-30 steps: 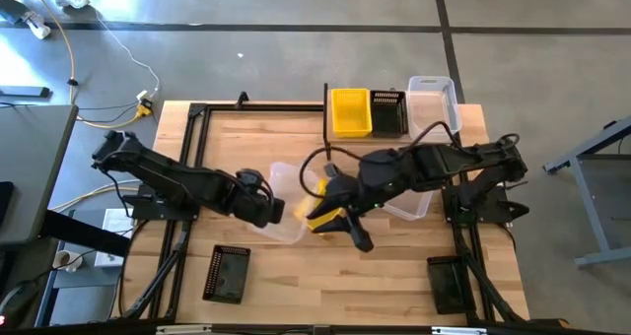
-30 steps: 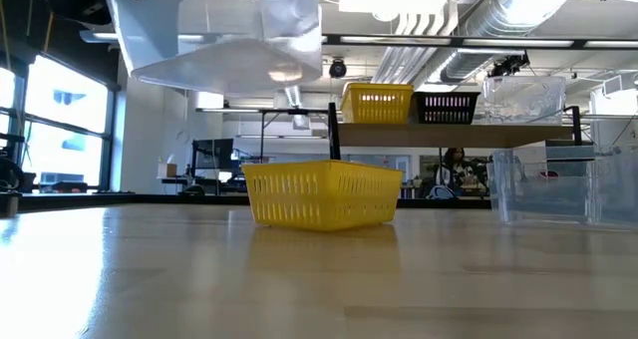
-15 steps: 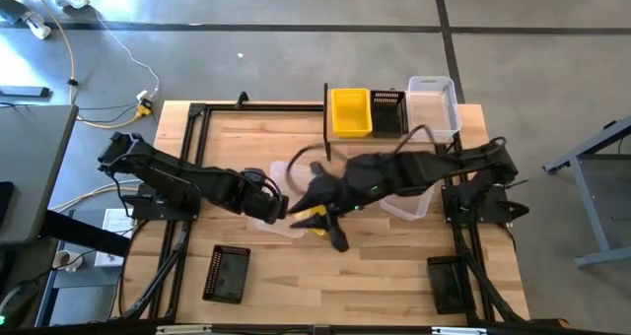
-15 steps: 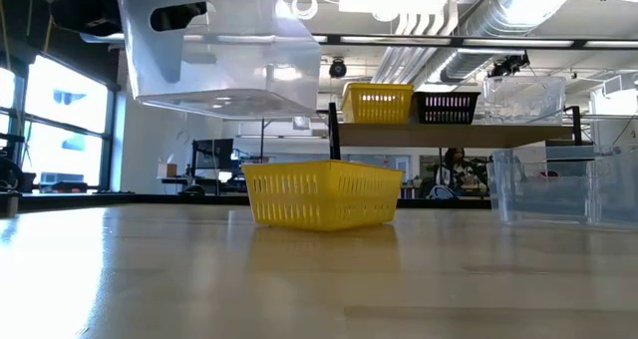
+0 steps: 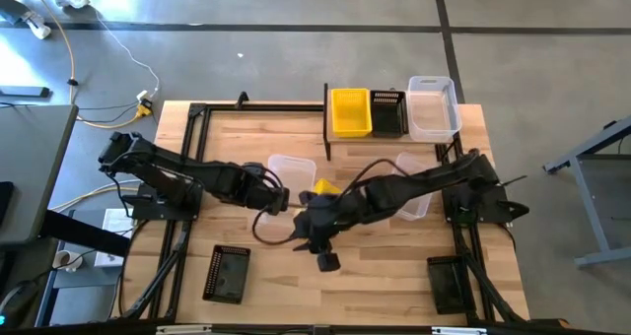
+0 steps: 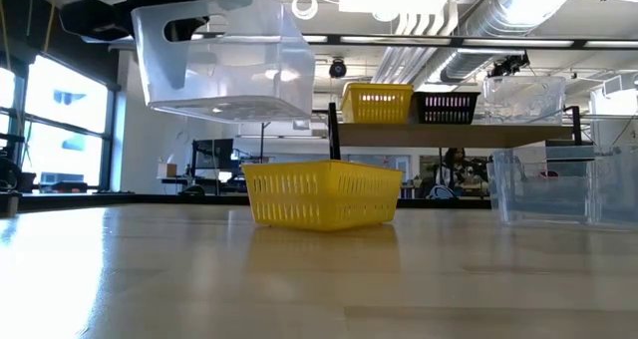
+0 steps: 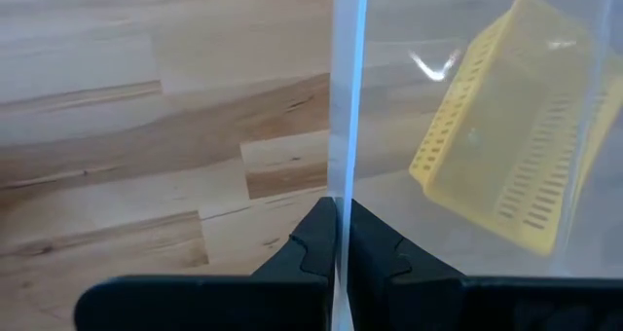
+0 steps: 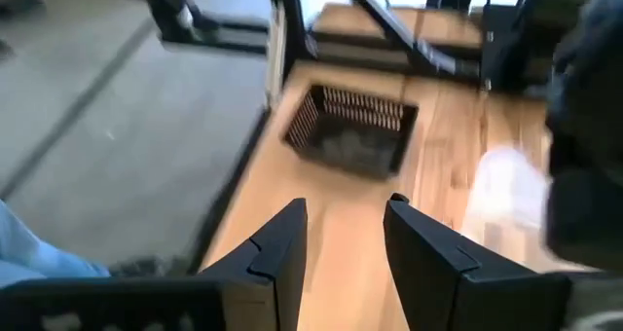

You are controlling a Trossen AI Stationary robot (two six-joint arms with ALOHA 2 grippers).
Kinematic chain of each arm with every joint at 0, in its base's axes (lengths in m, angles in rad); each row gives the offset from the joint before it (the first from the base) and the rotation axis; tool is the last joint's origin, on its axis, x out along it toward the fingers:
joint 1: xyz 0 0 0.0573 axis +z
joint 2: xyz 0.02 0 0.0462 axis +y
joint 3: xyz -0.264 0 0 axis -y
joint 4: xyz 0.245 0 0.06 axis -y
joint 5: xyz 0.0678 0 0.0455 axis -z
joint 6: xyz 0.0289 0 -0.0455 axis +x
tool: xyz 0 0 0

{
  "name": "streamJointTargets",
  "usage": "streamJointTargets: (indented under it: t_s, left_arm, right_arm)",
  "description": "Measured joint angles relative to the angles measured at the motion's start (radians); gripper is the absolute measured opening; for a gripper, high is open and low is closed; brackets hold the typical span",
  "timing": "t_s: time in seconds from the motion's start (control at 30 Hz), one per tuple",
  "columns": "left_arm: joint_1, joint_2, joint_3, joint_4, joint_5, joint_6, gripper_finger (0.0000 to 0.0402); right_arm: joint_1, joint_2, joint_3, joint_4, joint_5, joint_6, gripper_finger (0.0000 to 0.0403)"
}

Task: Stack baskets on shelf by color
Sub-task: Stack the top transparent bin on top of the other transparent bin on the shelf

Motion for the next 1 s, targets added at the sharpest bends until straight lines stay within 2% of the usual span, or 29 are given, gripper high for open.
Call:
streamJointTargets:
  t_s: [0.2,0.47,0.67,1.0]
  left_arm:
    - [0.005,0.0,0.0,0.001,0.0,0.0,0.0]
    - [0.005,0.0,0.0,0.002,-0.001,-0.025,0.0]
    - [0.005,0.0,0.0,0.004,0.008,-0.029,0.0]
    - [0.025,0.0,0.0,0.015,0.012,-0.043,0.0]
  right_arm:
    - [-0.007,0.049,0.0,-0.003,0.06,-0.032,0.0124]
    - [-0.031,0.092,0.0,-0.008,0.087,-0.017,0.0124]
    - [-0.036,0.114,0.0,-0.105,0.236,0.005,0.0124]
    - [-0.05,0.122,0.0,-0.126,0.158,0.024,0.0124]
